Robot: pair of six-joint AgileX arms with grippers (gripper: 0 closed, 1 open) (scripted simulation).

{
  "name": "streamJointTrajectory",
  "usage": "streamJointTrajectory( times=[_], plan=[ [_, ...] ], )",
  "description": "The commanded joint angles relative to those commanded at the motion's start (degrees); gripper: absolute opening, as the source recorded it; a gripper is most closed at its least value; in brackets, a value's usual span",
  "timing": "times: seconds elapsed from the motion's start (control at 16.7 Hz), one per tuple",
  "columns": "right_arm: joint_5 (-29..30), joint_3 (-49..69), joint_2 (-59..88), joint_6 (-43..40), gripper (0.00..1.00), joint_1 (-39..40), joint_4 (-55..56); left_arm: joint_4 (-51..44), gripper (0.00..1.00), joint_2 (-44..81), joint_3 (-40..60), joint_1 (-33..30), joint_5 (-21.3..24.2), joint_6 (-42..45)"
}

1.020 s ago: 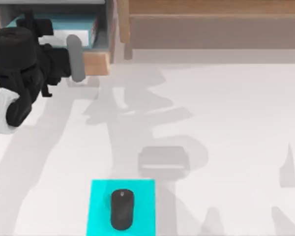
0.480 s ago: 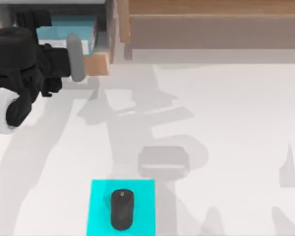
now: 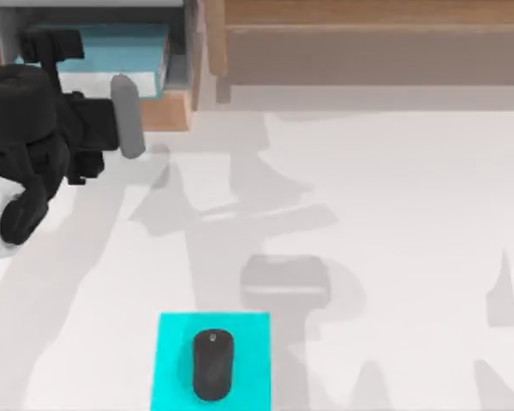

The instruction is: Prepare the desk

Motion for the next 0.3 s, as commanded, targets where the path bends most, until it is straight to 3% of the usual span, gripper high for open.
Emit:
streamJointTrajectory(
  times=[0.3],
  plan=[
    [0.0, 0.0, 0.0, 0.0, 1.00, 0.0, 0.0, 1.5, 1.00, -4.1, -5.9, -0.8, -0.9, -0.1]
  ],
)
